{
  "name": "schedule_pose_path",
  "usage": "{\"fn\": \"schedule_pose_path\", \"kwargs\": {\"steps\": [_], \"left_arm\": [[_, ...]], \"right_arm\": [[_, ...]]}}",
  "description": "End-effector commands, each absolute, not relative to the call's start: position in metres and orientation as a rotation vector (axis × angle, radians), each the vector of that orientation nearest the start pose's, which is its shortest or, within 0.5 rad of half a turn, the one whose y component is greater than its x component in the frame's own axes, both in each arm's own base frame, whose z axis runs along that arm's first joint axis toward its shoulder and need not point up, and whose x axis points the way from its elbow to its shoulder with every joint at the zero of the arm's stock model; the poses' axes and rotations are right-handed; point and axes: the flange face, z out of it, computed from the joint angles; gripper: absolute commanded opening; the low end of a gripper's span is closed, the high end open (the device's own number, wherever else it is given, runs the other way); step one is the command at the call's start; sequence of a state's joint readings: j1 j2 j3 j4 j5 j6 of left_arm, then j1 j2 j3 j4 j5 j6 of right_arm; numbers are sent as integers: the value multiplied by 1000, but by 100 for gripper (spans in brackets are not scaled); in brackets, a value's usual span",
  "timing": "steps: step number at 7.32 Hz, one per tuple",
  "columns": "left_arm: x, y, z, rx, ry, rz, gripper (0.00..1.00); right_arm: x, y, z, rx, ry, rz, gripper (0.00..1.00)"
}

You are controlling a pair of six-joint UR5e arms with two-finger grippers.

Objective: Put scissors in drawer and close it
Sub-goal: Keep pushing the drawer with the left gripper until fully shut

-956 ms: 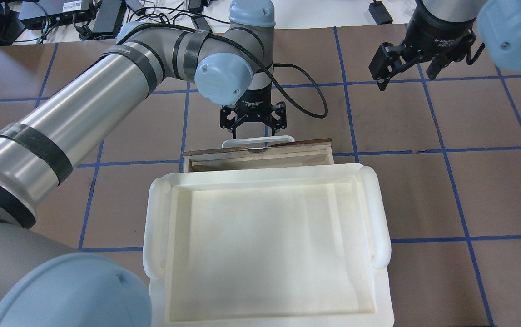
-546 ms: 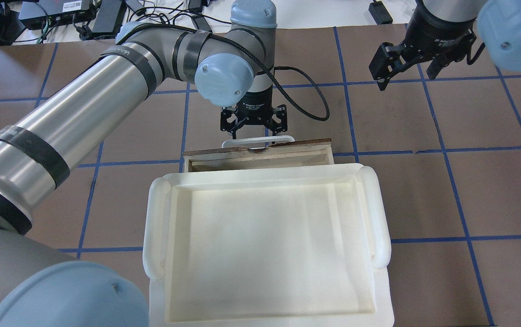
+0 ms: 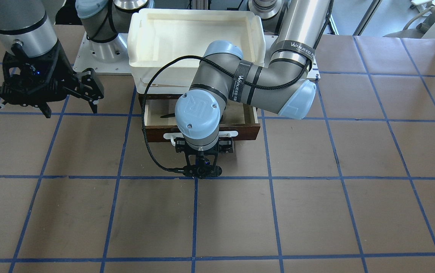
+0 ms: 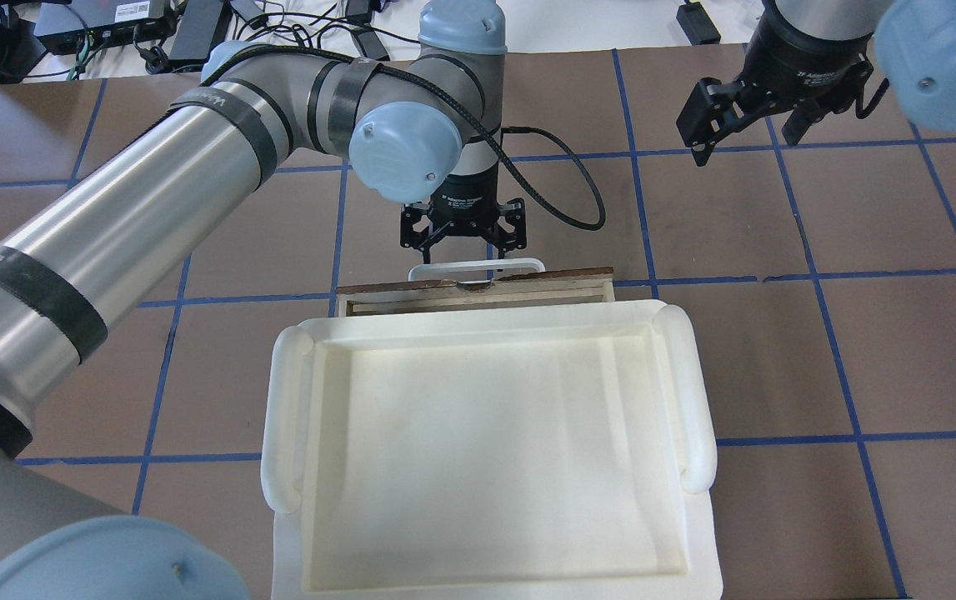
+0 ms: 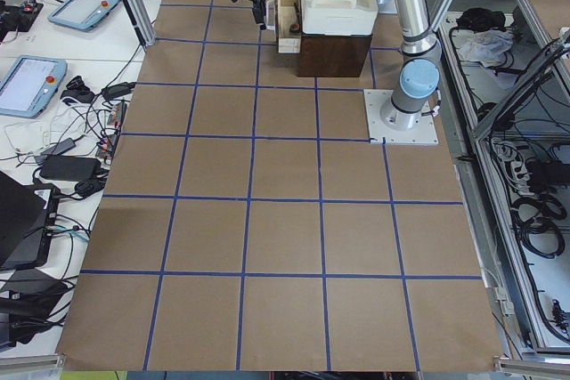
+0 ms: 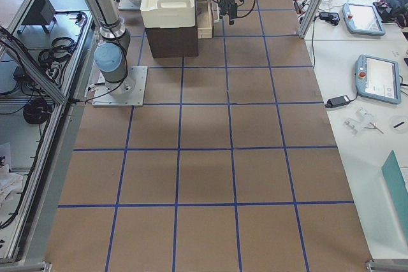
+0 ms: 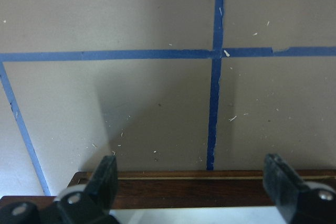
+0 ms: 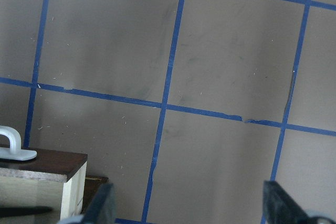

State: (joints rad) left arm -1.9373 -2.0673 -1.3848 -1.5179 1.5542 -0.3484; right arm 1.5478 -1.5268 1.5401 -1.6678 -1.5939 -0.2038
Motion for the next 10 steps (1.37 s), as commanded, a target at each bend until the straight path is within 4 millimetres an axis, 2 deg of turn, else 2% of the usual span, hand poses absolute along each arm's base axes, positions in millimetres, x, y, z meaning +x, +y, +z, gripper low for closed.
{"fn": "schedule_pose_path", "kwargs": {"steps": [1, 3, 7, 10], "left_arm": [[-355, -546, 295, 27, 3039, 391, 100], [-355, -535, 289, 35, 3029, 417, 100], [-363, -523, 294, 67, 3023, 407, 100], [-358, -508, 295, 70, 3013, 421, 100]], "right_arm": [[119, -522, 491, -285, 3158, -126, 100], [119, -522, 491, -285, 3158, -126, 100], [118, -522, 491, -280, 3160, -126, 100], [119, -522, 491, -280, 3159, -126, 100]]}}
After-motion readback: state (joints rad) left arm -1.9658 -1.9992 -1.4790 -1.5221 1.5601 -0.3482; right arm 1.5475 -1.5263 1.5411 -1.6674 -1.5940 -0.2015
